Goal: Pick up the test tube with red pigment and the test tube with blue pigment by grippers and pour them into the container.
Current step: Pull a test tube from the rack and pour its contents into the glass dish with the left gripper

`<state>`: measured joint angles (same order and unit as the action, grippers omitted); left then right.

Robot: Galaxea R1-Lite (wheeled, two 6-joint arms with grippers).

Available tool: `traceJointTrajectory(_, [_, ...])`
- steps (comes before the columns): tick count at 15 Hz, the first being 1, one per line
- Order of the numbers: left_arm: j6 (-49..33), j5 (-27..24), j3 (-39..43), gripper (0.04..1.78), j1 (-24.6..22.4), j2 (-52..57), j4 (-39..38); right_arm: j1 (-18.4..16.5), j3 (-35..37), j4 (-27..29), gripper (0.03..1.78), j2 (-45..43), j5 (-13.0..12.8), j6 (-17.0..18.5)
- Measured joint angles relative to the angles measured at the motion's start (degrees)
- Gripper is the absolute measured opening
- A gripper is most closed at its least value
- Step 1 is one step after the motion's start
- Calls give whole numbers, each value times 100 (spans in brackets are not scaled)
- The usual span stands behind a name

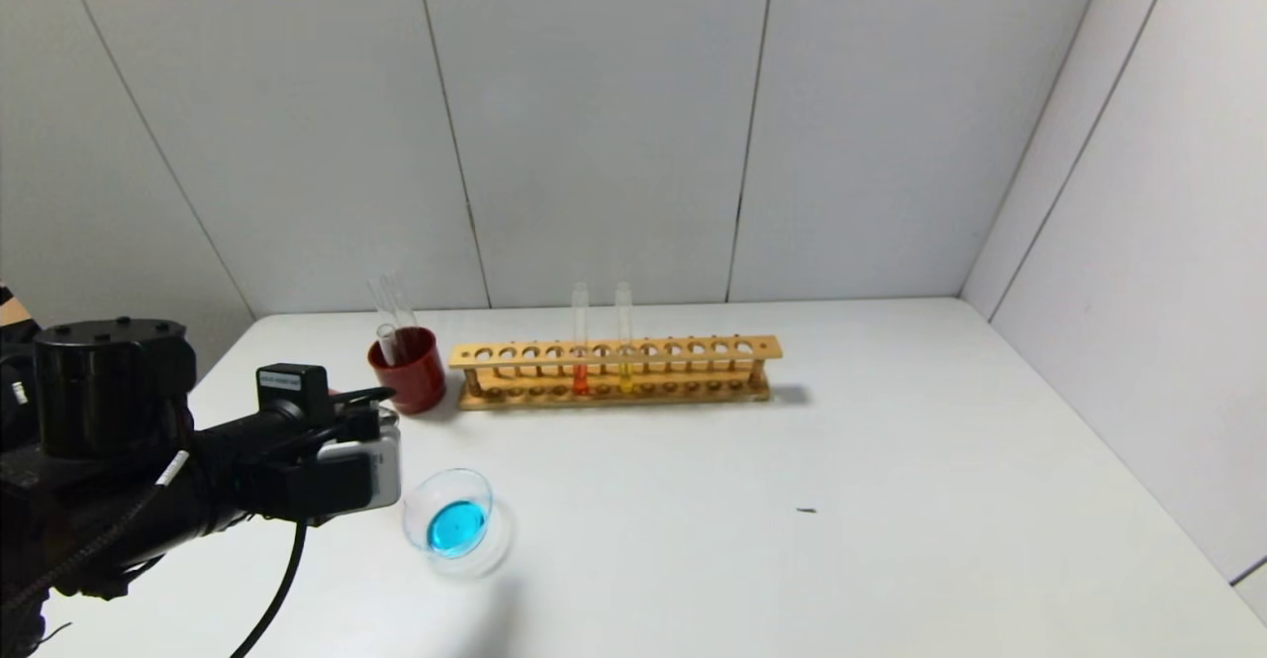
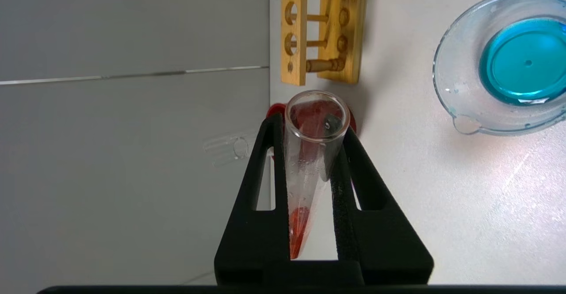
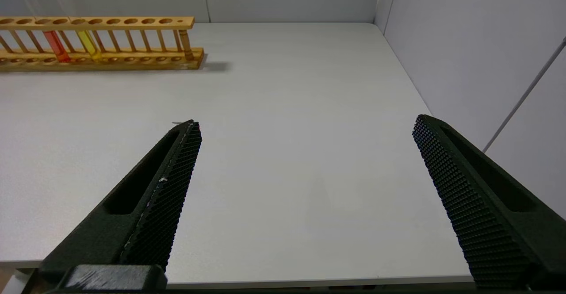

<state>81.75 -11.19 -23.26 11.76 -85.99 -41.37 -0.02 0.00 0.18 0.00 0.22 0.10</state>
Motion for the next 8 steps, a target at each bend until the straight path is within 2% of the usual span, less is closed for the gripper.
traceJointTrajectory(3, [293,-118,317,32,5,-135,-385,2,0,0,175,0,2,0])
traceJointTrajectory(8, [689,-90,304,32,-2,-480,-628,2,0,0,175,0,0,0])
